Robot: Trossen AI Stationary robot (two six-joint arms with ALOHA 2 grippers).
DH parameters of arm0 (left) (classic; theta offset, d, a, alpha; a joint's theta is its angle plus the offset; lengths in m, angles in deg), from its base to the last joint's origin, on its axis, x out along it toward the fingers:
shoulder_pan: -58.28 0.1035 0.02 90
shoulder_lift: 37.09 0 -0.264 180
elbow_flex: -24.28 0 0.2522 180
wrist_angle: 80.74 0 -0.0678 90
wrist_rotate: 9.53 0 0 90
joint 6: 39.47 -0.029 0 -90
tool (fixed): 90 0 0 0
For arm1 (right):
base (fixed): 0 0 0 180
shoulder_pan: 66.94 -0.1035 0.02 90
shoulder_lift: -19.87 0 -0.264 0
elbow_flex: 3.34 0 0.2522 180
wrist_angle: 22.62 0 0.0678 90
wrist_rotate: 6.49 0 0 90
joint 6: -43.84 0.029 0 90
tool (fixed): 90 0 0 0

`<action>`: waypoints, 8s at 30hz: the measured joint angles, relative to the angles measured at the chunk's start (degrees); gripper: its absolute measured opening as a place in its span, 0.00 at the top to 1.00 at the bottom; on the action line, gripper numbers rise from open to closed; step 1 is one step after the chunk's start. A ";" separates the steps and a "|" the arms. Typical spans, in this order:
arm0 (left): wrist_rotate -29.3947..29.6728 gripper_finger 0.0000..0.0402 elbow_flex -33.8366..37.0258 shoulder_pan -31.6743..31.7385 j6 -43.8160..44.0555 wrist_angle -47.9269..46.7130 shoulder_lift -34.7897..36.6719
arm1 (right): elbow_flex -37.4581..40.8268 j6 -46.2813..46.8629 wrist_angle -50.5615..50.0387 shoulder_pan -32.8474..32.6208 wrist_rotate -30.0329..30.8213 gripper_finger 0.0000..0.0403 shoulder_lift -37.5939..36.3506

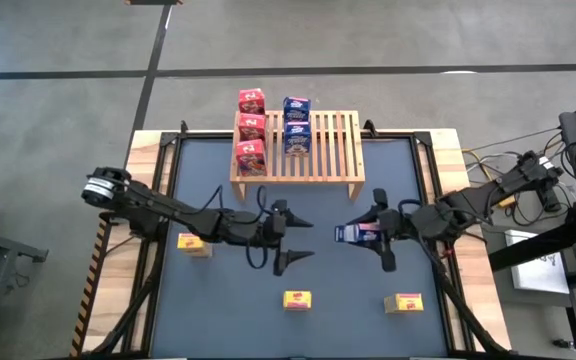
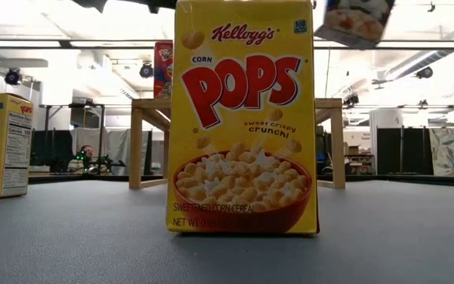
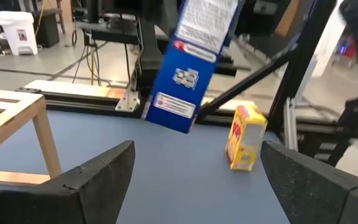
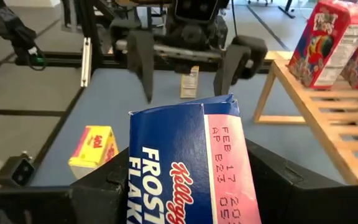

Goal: Stack cereal on shelf
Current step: Put the blue cereal box aligned with the other blue cereal boxes on the shelf, then adjust the middle blue cereal box on the shelf, then put the top yellow cereal box on the shelf

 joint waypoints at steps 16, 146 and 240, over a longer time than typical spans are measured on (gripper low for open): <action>8.02 0.17 -2.11 -0.39 -0.18 -19.43 6.79 | -15.38 -14.69 -1.02 21.00 -19.89 0.51 12.07; 6.22 0.17 29.36 -0.72 3.58 18.53 23.07 | -50.88 -35.24 -21.93 53.26 -40.43 0.35 37.40; 6.24 0.17 29.34 -0.72 3.62 16.06 23.07 | -75.79 -35.23 -43.84 58.50 -42.95 0.33 49.41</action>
